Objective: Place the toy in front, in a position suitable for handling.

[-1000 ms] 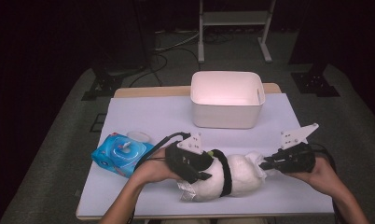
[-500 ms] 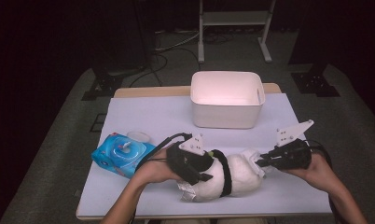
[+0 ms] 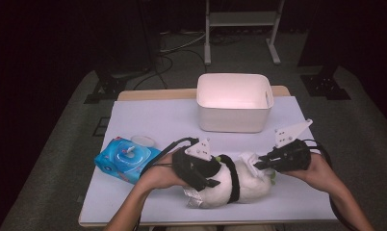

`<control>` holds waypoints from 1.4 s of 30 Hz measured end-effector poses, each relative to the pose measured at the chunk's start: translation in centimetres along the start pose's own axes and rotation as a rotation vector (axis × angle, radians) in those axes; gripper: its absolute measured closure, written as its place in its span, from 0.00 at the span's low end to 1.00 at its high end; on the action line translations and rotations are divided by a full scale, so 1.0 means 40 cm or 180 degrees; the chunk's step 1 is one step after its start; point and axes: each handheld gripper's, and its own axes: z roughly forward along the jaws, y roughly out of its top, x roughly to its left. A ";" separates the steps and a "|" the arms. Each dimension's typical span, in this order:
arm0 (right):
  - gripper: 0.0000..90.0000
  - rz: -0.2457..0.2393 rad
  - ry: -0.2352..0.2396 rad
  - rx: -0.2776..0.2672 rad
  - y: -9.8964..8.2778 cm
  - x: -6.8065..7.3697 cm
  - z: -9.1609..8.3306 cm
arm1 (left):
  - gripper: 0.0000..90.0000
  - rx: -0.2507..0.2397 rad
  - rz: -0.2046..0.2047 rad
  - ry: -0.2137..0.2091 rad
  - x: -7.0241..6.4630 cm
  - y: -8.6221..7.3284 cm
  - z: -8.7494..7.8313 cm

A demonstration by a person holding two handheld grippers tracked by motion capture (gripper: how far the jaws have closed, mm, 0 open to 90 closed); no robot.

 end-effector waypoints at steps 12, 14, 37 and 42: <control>0.90 0.0147 -0.0065 -0.0051 -0.054 0.002 -0.036 | 0.27 0.0040 0.0057 0.0021 0.000 0.018 0.008; 0.90 0.0077 -0.0033 -0.0035 -0.037 0.007 -0.026 | 0.28 0.0038 0.0054 0.0025 -0.001 0.019 0.009; 0.91 -0.0213 0.0145 0.0234 0.070 0.030 0.091 | 0.22 0.0005 0.0022 0.0104 0.002 0.029 0.014; 0.91 -0.0139 0.0086 0.0225 0.053 0.018 0.073 | 0.20 -0.0086 -0.0009 0.0224 0.004 0.034 -0.007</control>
